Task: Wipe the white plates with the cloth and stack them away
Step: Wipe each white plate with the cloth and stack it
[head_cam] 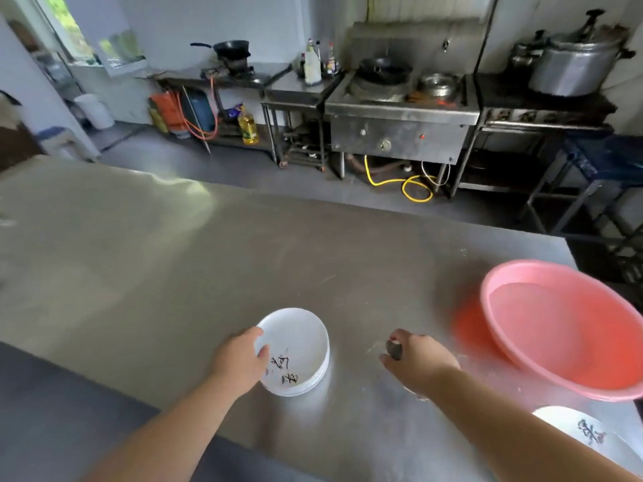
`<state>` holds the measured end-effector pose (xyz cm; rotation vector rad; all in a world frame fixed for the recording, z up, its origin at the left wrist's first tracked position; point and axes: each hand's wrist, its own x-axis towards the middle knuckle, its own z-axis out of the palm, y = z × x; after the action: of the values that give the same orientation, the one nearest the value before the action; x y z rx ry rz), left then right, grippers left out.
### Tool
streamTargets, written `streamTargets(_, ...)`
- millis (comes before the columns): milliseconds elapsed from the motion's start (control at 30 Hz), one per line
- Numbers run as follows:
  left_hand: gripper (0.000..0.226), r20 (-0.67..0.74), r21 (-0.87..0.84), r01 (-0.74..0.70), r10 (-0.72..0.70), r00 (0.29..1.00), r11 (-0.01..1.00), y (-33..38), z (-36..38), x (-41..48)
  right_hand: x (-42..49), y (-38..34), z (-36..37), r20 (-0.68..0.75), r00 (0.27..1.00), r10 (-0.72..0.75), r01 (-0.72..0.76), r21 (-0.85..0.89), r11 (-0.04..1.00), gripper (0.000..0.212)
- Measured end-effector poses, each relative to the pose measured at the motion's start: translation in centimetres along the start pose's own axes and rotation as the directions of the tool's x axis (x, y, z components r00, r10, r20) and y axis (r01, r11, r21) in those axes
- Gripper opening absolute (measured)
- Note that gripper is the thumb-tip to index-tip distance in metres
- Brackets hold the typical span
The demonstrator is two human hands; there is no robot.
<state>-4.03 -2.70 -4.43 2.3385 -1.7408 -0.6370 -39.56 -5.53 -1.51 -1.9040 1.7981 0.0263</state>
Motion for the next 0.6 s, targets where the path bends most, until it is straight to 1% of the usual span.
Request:
streamTargets(100, 0.017, 0.049, 0.073, 0.016, -0.020, 0.999, 0.997, -3.0, -0.8, 1.5, 2.0, -4.2, 2.2, 0.060, 0.998, 0.001, -0.001, 0.002, 1.000, 0.032)
streamTargets(133, 0.015, 0.076, 0.087, 0.005, -0.012, 0.997, 0.996, -3.7, -0.9, 2.0, 2.6, -5.4, 2.9, 0.075, 0.997, 0.005, -0.006, 0.011, 1.000, 0.032)
streamTargets(233, 0.018, 0.166, 0.121, -0.087, 0.066, 0.984, 0.989, -5.2, -0.6, 3.4, 4.2, -8.2, 4.9, 0.094, 0.995, 0.021, -0.024, 0.032, 0.999, 0.029)
streamTargets(300, 0.020, 0.197, 0.148, -0.121, 0.090, 0.976, 0.982, -5.9, -0.5, 4.1, 5.0, -9.5, 6.0, 0.103, 0.994, 0.039, -0.042, 0.027, 0.999, 0.027)
streamTargets(433, 0.023, 0.236, 0.120, -0.144, 0.113, 0.965, 0.982, -6.1, -0.1, 5.5, 5.9, -10.9, 7.4, 0.094, 0.990, 0.104, -0.107, 0.020, 0.994, 0.020)
streamTargets(600, 0.020, 0.248, 0.050, -0.139, 0.122, 0.961, 0.989, -6.1, 0.2, 6.2, 5.9, -11.9, 8.1, 0.066, 0.983, 0.169, -0.172, 0.034, 0.985, 0.011)
